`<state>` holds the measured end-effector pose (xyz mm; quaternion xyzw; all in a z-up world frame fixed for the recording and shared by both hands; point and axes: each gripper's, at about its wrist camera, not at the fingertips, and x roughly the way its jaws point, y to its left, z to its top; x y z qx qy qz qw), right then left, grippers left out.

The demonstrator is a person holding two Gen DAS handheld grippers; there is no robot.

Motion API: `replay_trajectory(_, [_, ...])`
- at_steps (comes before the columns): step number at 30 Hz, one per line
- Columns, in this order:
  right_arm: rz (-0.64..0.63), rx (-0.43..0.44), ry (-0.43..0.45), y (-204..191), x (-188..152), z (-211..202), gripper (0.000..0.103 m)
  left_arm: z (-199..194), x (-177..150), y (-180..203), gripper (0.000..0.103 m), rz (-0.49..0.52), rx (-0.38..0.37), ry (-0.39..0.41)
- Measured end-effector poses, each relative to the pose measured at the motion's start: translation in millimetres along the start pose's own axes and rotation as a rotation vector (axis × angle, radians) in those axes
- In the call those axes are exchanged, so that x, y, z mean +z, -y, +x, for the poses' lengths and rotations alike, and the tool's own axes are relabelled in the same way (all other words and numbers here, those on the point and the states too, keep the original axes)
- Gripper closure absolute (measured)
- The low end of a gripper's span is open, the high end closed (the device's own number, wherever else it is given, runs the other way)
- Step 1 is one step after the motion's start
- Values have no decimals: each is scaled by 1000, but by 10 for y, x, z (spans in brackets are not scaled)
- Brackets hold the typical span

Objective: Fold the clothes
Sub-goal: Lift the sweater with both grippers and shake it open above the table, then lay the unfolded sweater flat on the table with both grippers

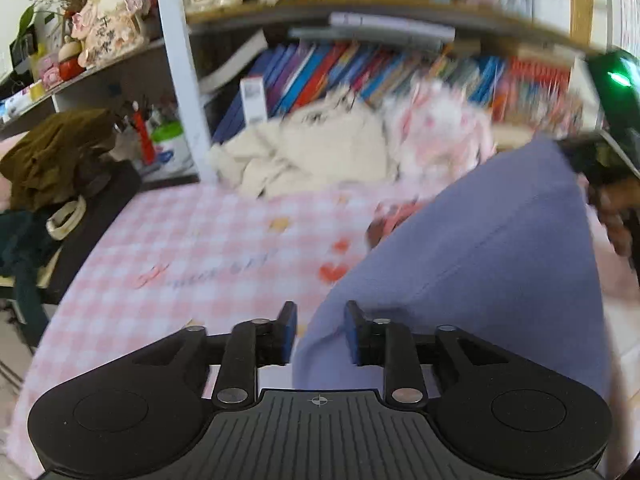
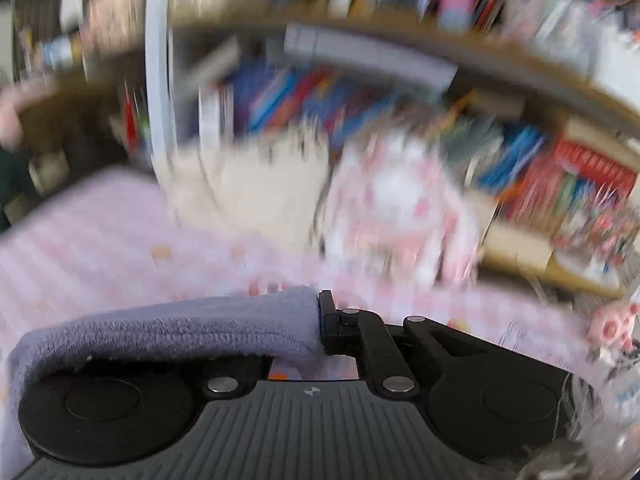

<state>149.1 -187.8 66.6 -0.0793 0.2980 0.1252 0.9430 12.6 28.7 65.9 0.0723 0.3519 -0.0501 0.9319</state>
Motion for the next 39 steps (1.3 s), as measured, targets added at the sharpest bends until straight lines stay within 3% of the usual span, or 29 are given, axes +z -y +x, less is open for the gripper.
replay_trajectory(3, [-38,-19,-63,-164,16,379,97,-50,-29,-124,53,3,-22,15])
replay_trajectory(7, [-77,-52,-92,-253,110,632,96,-85,-53,-198,51,1,-58,27])
replay_trajectory(9, [-101,-77,-101,-262,56,692,86,-68,-73,-144,50,29,-74,28])
replay_trajectory(10, [-113,-89,-106,-266,29,722,68,-60,-84,-117,49,43,-82,29])
replay_trajectory(12, [-137,-114,-115,-274,-25,783,50,-42,-104,-62,42,70,-98,30])
replay_trajectory(14, [-161,-138,-124,-283,-79,843,47,-12,-131,11,40,91,-128,27])
replay_trajectory(16, [-108,-124,-131,-203,-249,653,41,61,-152,112,39,103,-159,9])
replay_trajectory(23, [47,-58,-189,36,-1116,-320,39,250,-245,636,39,186,-272,-51])
replay_trajectory(26, [40,-26,-216,8,-1385,-540,39,281,-317,894,39,220,-334,-66])
replay_trajectory(35, [62,56,-214,67,-1764,-930,39,82,-538,1461,35,397,-279,-60])
replay_trajectory(39, [79,119,-204,107,-1743,-941,39,-81,-627,1537,34,390,-276,-66])
